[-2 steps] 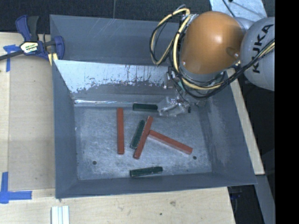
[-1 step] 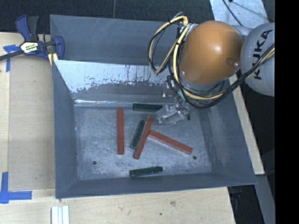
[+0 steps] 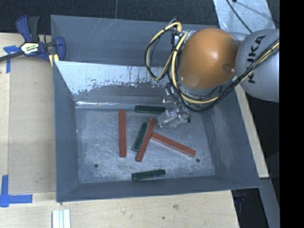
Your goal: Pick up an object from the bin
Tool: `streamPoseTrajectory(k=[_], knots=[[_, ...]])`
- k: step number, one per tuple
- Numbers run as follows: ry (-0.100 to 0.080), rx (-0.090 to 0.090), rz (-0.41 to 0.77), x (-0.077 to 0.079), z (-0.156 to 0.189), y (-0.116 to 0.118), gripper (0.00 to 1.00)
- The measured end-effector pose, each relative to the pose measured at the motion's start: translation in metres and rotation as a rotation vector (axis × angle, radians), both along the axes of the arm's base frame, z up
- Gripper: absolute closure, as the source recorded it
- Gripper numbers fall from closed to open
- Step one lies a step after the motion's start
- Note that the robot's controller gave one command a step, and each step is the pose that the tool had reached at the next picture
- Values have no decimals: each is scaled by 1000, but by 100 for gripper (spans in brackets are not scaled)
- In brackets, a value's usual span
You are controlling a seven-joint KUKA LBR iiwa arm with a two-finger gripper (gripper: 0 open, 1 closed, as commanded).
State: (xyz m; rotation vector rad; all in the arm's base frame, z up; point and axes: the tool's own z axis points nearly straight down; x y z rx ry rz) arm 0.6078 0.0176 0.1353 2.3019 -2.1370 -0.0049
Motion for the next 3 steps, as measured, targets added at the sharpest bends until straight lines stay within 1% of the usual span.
streamPoseTrajectory(k=[1,2,3], knots=[[-5,-1,95,13,-11,-52,100],[-2,0,213,-3,1,-42,100],[0,0,211,-3,1,-43,0]])
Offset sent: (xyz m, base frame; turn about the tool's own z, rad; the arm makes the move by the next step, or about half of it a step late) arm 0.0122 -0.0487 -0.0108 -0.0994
